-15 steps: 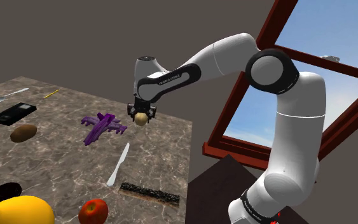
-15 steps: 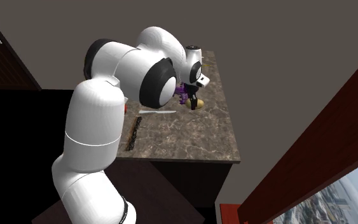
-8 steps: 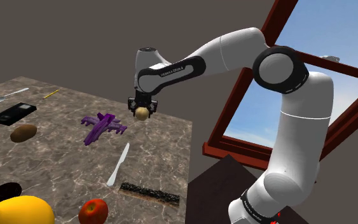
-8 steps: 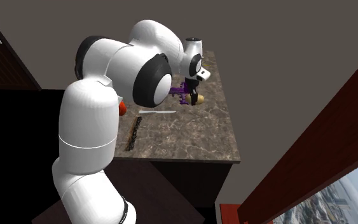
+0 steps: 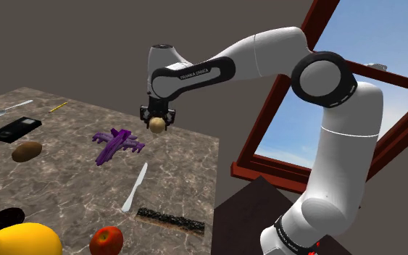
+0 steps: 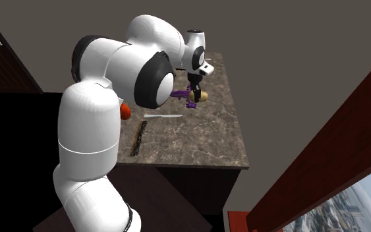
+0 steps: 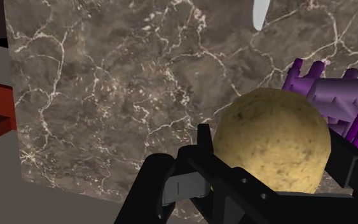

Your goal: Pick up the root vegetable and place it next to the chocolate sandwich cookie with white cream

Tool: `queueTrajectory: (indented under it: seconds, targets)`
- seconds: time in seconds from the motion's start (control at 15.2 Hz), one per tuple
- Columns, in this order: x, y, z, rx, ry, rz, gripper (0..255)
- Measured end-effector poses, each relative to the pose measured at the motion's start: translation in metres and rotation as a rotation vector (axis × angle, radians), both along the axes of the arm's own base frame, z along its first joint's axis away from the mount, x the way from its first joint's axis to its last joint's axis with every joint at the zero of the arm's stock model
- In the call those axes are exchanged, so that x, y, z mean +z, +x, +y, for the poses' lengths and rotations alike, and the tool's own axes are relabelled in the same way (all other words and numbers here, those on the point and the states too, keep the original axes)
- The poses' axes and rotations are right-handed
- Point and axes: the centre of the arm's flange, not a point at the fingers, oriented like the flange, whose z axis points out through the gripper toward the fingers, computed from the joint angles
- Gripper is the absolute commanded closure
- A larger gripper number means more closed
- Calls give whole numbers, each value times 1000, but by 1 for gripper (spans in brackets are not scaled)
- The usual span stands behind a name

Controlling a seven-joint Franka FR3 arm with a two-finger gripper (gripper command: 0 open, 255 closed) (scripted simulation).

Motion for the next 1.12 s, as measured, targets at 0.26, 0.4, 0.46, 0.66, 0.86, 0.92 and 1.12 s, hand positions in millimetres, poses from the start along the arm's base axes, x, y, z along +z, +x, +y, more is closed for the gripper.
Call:
queueTrajectory:
  seconds: [0.26,0.4,0.46,0.66,0.86,0.92,1.12]
  targets:
    - [0,-11,54,1,0,0,255]
    - [2,-14,78,1,0,0,255]
    - [0,-16,91,1,0,0,255]
    - [-1,-24,130,1,0,0,255]
    - [-1,-28,167,0,0,0,255]
    - [-1,-32,180,1,0,0,255]
    - [-2,-40,222,1,0,0,255]
